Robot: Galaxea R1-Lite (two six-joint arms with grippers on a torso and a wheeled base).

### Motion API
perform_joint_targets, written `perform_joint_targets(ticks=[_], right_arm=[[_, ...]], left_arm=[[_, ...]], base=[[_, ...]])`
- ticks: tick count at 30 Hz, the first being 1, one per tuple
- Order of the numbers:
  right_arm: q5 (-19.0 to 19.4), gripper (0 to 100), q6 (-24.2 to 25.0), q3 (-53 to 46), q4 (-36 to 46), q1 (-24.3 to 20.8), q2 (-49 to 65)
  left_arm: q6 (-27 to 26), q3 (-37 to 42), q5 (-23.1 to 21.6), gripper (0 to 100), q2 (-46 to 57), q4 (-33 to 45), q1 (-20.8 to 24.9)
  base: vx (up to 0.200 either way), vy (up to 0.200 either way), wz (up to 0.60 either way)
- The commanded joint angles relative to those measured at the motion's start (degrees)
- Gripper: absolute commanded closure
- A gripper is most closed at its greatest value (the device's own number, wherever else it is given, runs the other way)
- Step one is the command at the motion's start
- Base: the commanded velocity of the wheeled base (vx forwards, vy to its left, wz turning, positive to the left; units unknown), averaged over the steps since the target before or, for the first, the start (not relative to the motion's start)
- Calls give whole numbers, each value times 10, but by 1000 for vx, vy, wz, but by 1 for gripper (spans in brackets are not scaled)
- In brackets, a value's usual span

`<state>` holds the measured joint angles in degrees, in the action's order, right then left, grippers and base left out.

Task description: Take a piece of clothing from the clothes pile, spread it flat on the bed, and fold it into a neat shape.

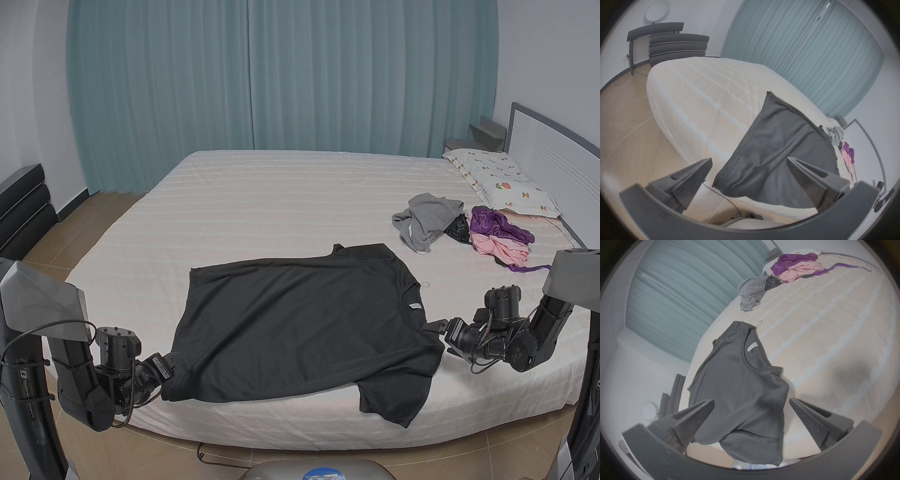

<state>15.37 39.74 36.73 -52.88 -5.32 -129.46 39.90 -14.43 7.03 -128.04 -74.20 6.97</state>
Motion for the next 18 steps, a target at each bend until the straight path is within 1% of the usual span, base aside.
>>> perform_joint_targets(ticks=[1,5,6,9,18], right_arm=[[2,0,23,-10,0,3,37],[2,0,39,-14,0,1,38],[2,0,46,-16,0,0,35],[2,0,47,-16,0,0,32],[2,0,48,-25,-1,0,33]], left_arm=[[3,-2,-7,0,31,-8,-19],[30,-13,-6,0,28,-10,-21],[45,-13,-7,0,27,-9,-23],[48,-15,-8,0,27,-9,-30],[48,-22,-6,0,24,-17,-30]], base=[[0,0,0],[0,0,0],[0,0,0],[0,0,0],[0,0,0]])
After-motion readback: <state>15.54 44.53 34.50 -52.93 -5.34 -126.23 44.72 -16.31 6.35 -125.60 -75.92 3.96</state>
